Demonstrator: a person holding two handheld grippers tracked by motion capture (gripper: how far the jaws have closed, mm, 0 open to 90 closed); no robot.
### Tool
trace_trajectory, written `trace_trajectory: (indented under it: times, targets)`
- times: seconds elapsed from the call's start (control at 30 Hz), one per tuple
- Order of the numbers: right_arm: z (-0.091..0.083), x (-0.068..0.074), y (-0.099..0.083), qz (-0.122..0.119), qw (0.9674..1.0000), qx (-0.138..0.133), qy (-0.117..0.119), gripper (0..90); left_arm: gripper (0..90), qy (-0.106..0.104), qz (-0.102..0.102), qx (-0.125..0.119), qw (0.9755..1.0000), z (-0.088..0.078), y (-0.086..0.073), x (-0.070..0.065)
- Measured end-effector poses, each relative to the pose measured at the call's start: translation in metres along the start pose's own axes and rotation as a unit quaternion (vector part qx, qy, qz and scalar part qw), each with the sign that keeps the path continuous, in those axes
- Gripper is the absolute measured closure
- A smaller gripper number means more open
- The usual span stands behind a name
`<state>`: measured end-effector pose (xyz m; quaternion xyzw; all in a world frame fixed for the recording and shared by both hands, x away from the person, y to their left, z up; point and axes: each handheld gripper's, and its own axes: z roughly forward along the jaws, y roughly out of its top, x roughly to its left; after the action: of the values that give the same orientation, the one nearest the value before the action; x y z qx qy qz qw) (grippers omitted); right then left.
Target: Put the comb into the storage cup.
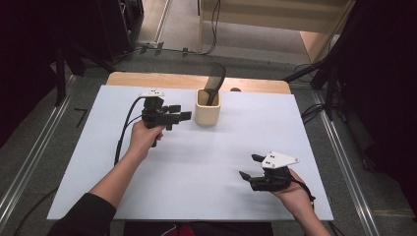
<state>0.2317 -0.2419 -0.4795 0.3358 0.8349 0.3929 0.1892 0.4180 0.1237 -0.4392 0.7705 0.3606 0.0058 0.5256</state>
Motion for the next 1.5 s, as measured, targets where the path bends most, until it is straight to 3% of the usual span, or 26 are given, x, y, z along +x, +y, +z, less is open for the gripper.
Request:
trace_trajectory:
  times: [0.47,1.5]
  targets:
    - [-0.001,0.0,0.0,0.002,1.0,-0.001,0.0,25.6,31.5,-0.002,0.028,0.025,0.9993,-0.018,-0.016,-0.013]
    - [0.002,-0.002,-0.002,0.001,0.9999,0.015,-0.002,25.6,29.5,0.0,0.051,0.064,0.9966,-0.06,-0.054,-0.044]
